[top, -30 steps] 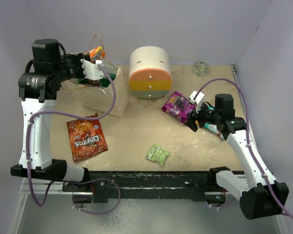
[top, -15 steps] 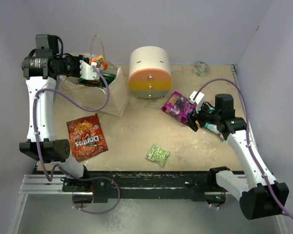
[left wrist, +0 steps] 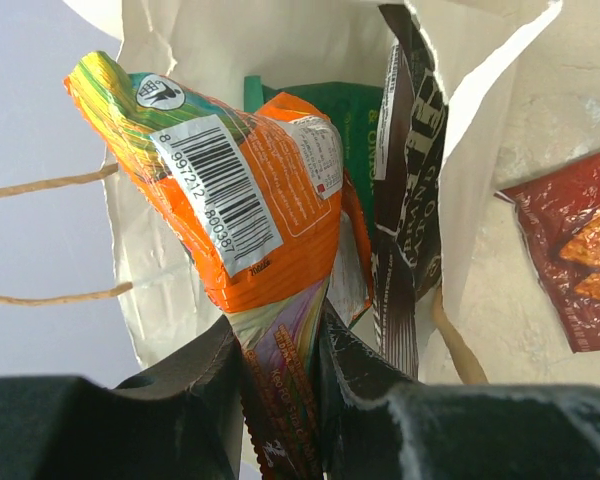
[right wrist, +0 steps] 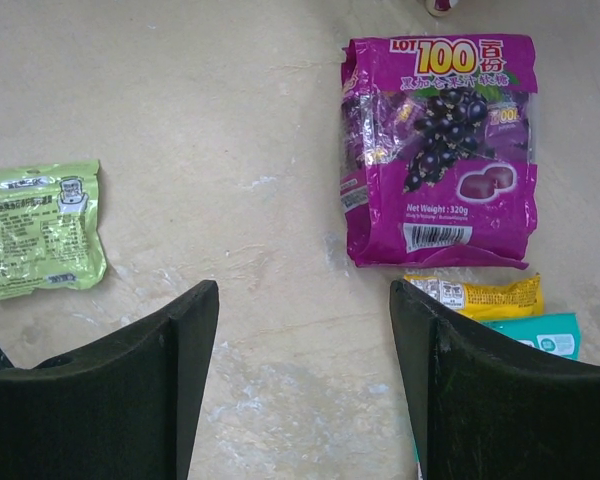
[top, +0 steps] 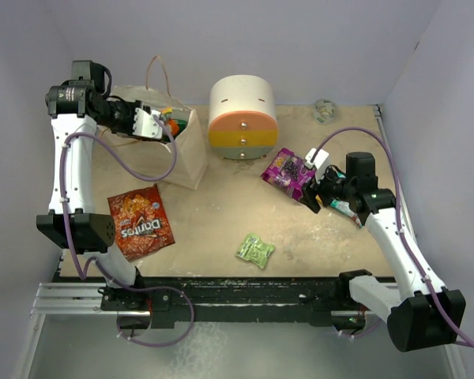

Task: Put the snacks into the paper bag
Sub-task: Place the snack in the paper bag.

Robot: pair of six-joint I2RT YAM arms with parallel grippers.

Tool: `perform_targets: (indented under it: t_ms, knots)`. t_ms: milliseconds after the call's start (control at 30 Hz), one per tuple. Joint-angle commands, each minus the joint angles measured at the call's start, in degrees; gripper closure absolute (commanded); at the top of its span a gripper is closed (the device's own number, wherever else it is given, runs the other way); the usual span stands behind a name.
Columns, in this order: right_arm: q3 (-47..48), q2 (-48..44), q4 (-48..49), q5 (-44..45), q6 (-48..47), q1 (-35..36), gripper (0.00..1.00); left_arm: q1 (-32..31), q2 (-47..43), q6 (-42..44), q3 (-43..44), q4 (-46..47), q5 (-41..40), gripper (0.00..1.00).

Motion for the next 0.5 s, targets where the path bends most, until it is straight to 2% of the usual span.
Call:
perform_targets:
  t_ms: [0, 267, 467]
  knots:
    - [-0.07, 0.05, 2.1, 0.9, -0.73, -0.21, 0.29, 0.25, -0.01, 2.67, 2.38, -1.83, 5.38, 0.96]
    - [-0.11, -0.36, 2.29, 1.02, -0.87, -0.16, 0.29, 0.16, -1.01, 4.48, 0.32, -1.77, 10.65, 0.95]
    - [-0.14, 0.23, 2.16, 0.79, -0.93, -0.21, 0.29, 0.07, -1.19, 4.28, -3.43, -0.75, 10.33, 0.93]
